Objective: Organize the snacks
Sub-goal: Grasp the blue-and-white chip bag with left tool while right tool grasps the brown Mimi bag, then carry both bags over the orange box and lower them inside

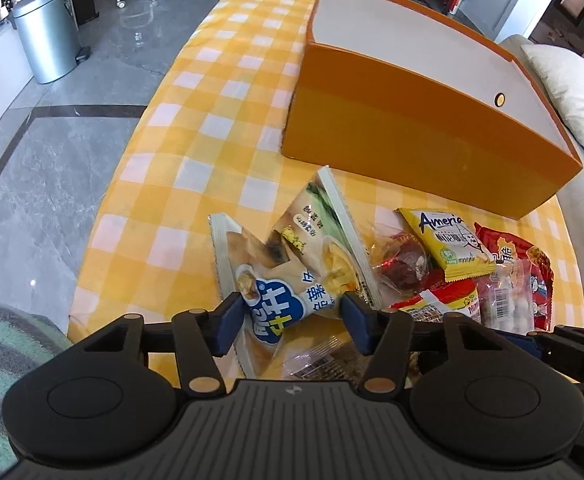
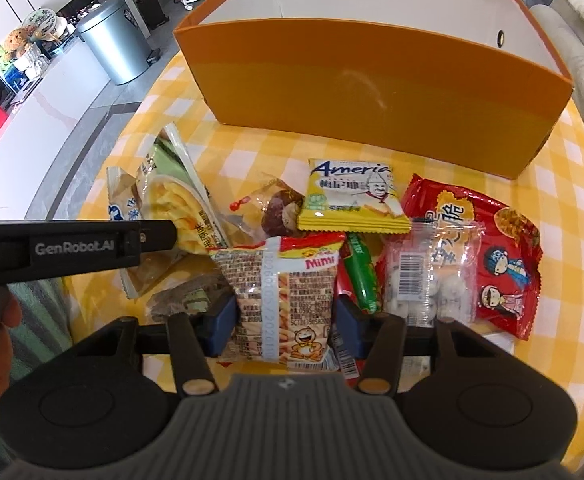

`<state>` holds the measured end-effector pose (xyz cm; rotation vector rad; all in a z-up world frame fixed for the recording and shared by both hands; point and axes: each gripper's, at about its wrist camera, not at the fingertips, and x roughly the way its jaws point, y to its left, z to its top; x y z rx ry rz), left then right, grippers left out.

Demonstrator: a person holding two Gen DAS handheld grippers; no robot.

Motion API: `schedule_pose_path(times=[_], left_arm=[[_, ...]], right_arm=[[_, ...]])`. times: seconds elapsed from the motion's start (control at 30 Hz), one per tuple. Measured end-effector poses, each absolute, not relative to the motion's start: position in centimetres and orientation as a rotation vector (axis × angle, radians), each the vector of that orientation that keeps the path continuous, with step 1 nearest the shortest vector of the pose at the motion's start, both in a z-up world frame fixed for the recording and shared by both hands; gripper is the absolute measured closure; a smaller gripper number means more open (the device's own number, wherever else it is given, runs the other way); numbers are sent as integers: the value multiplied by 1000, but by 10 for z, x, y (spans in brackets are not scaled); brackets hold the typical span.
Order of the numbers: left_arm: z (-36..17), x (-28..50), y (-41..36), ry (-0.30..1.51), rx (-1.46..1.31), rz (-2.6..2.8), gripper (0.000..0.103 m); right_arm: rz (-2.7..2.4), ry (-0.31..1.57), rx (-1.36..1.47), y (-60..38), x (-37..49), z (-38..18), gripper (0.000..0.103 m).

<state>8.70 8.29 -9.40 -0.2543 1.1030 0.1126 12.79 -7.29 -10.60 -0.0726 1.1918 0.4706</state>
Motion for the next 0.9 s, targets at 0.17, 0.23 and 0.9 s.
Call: schedule_pose_path(times=[0.17,0.23,0.9], left_arm=[[-97,90,76,1091,-208,117,49],[-97,92,74,1086,-199,121,51],[-62,65,62,974,-161,127,58]], right_arm=[[482,1180,-83,-73,126,-107,61],[486,1181,-80,-74,126,-107,67],[526,1084,-27,-102,106,-72,73]])
